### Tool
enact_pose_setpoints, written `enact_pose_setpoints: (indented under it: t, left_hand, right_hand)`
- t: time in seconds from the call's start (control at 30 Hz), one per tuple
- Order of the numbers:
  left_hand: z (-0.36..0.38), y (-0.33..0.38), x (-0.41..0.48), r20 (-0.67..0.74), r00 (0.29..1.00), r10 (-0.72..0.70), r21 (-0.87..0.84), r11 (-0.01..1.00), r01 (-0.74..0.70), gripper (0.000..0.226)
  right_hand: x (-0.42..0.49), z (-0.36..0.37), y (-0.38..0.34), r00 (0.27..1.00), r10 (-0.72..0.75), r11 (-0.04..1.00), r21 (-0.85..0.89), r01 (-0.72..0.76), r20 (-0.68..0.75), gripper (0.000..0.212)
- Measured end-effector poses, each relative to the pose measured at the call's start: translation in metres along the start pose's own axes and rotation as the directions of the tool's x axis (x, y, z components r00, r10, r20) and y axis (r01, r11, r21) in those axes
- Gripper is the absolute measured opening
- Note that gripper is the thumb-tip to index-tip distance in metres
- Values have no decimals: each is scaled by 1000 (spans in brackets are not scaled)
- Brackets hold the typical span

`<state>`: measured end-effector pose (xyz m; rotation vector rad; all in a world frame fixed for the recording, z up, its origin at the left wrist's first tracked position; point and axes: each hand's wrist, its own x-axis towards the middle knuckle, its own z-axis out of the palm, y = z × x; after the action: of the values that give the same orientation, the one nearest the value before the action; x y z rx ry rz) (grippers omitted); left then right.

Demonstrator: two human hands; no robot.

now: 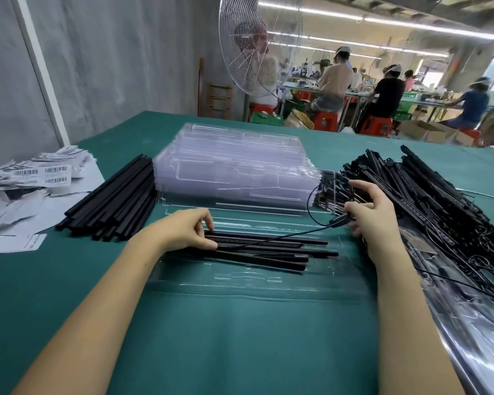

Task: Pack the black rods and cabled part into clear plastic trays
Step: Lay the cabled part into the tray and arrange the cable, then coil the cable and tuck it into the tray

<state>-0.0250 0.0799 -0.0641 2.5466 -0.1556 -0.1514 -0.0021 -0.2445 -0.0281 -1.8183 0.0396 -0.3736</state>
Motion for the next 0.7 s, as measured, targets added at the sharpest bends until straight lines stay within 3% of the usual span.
enact_pose_setpoints:
  t: [0.17,0.3,0.37,0.47,0.6,0.7]
  left_hand:
    - [0,3,3,43,998,-42,83,996,38,27]
    - [1,6,4,67,996,-62,157,986,51,28]
    - [1,7,3,71,996,-62,221,974,45,29]
    - [2,7,2,50,997,-57,301,953,39,29]
    - [4,3,-1,34,999,-3,352,936,-9,25]
    - [-6,-5,-2,76,996,45,252,966,-63,17]
  right_hand:
    - [-2,8,0,998,-47,936,-347,59,43,43]
    - [-5,13,-1,988,-132,856,-494,153,78,49]
    - [-6,13,-1,984,-95,797,-581,166,150,47]
    - [-6,13,2,965,88,683,-720,123,248,36]
    - [-2,15,10,983,108,637,-769,49,152,29]
    - [0,17,12,999,49,766,-641,-48,-16,27]
